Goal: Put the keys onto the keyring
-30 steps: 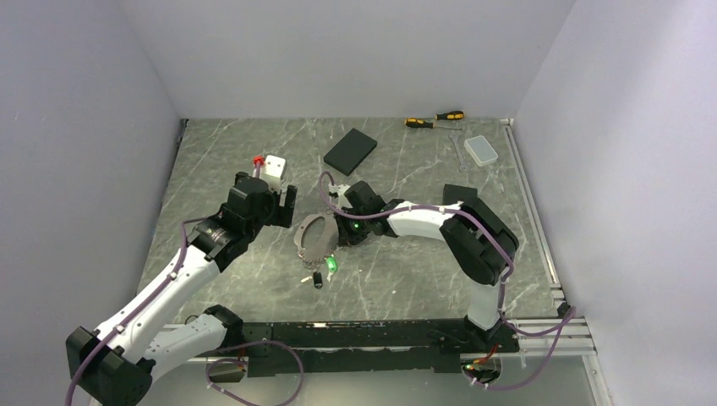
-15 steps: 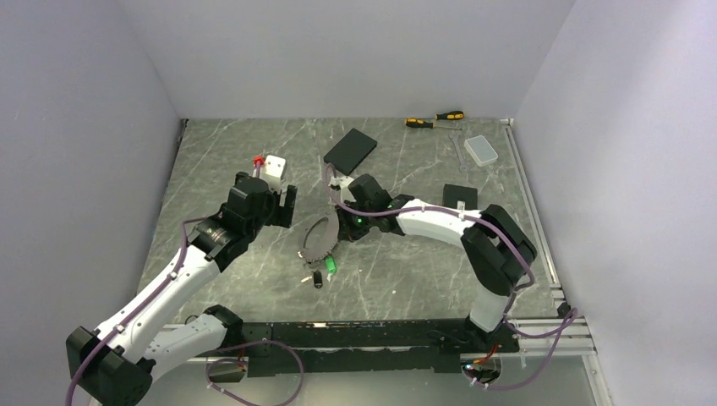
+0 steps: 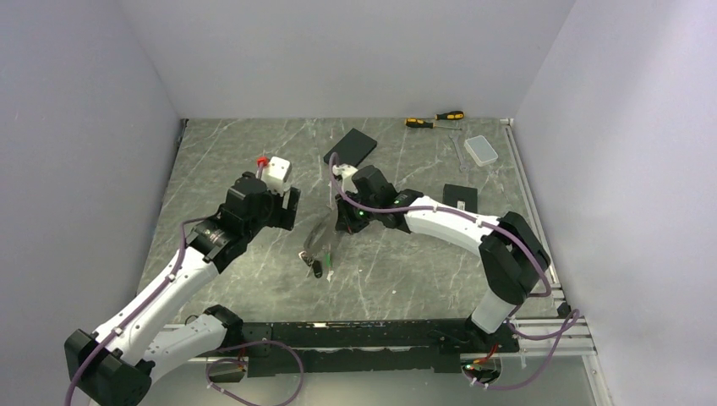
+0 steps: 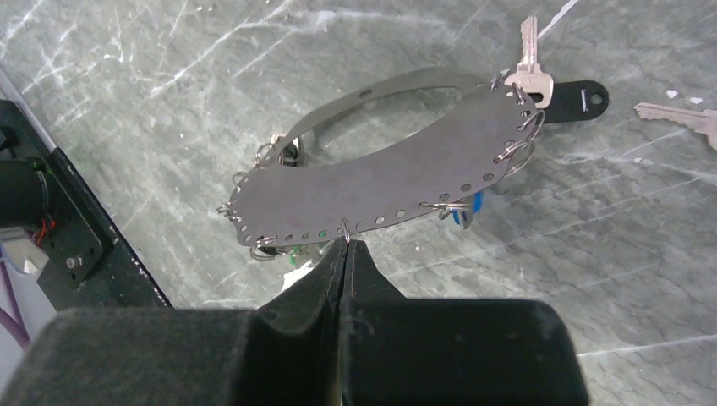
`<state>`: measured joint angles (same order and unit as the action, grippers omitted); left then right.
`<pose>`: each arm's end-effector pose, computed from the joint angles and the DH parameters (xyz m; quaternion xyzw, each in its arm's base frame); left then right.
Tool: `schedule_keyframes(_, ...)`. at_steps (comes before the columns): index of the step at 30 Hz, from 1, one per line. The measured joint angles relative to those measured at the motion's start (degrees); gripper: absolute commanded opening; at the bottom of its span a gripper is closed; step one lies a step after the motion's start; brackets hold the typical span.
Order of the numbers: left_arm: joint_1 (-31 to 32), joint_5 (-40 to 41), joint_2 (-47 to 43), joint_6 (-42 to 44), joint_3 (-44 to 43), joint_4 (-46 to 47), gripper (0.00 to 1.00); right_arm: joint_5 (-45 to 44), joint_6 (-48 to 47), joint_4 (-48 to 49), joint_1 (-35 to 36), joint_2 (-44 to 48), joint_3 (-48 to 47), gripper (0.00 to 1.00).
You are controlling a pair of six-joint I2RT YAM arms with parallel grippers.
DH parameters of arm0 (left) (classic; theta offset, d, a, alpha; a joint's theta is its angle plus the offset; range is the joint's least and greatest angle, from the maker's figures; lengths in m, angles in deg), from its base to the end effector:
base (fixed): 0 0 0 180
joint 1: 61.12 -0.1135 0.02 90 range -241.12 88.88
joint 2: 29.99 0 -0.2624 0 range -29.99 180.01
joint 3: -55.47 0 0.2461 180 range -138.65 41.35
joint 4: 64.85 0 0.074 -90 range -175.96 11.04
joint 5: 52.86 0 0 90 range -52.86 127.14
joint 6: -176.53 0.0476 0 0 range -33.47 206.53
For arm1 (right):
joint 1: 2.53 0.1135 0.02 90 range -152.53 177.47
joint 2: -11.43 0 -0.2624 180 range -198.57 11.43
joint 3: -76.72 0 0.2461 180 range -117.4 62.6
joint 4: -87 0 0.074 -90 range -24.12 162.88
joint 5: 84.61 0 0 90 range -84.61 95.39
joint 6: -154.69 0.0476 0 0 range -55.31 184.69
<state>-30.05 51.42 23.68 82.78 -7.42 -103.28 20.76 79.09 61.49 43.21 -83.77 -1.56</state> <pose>0.1879 -0.0995 0.3057 0.1410 0.8465 -0.0479 0.5111 0.2476 0.2722 0.2223 -0.2969 0.8586 0.3062 0.2846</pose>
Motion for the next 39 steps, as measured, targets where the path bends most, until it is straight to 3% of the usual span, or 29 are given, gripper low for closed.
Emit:
schedule_keyframes(17, 0.33, -25.68, 1.38, 2.82, 1.97, 6.1, 0.88, -7.63, 4.98, -5.84, 0.0, 1.9, -6.19, 0.0)
schedule_keyframes(26, 2.1, -34.03, 4.9, 3.78, 2.29, 7.61, 0.86, -10.4, 7.96, -4.59, 0.0, 7.39, -6.19, 0.0)
schedule_keyframes(39, 3.8, -37.4, 5.49, 5.57, 4.13, 10.34, 0.6, -12.0, 9.49, -1.99, 0.0, 12.28, -5.25, 0.0)
